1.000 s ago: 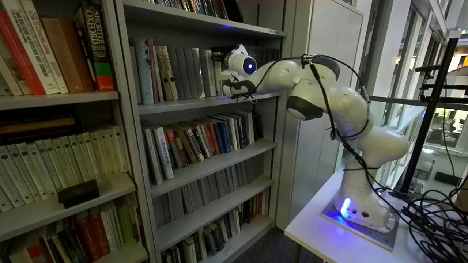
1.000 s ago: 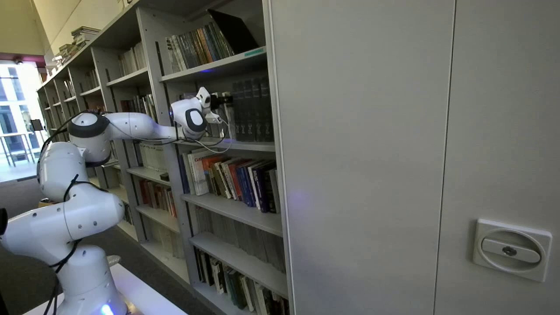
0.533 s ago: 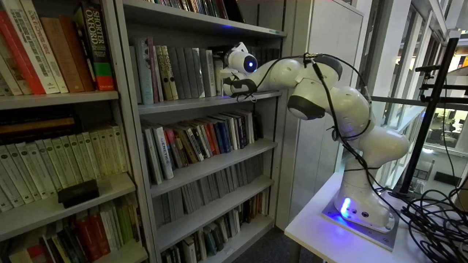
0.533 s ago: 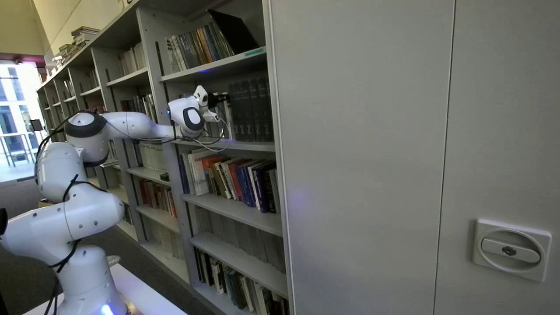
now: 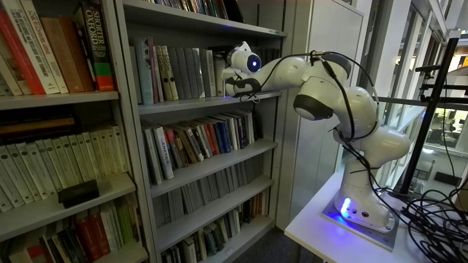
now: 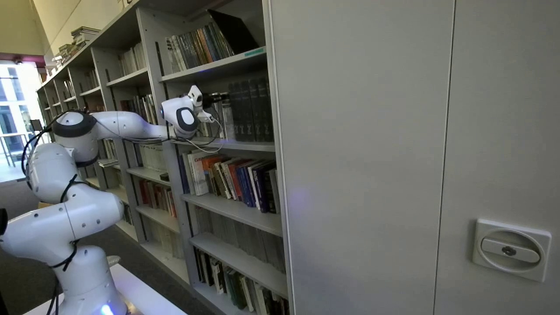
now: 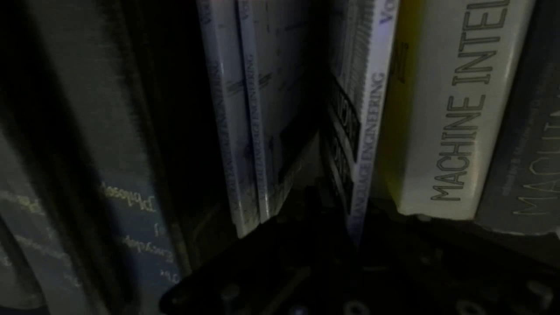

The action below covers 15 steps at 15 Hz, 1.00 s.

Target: Move the thin white book to the right

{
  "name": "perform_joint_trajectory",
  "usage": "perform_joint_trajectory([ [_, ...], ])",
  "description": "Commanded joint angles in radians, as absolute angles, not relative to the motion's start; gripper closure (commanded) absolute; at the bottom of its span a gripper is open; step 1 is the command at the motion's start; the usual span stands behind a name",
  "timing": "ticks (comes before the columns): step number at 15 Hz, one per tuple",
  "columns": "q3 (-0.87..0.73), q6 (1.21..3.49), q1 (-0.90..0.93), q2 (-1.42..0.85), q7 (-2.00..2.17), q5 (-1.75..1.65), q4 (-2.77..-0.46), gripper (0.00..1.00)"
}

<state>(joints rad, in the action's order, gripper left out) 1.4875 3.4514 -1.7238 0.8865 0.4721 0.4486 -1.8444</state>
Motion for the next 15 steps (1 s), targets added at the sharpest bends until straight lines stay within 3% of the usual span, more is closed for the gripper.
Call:
perform_joint_trajectory([
  [1, 1.445, 3.466, -1.636, 0.852, 0.444, 0.453, -1.925, 0.98],
  [13, 1.404, 3.465, -1.549, 0.857, 0.442, 0.447, -1.967, 0.98],
  [14, 1.404, 3.465, -1.546, 0.855, 0.442, 0.446, -1.974, 0.68],
  [15, 1.404, 3.465, -1.547, 0.854, 0.441, 0.445, -1.974, 0.68],
])
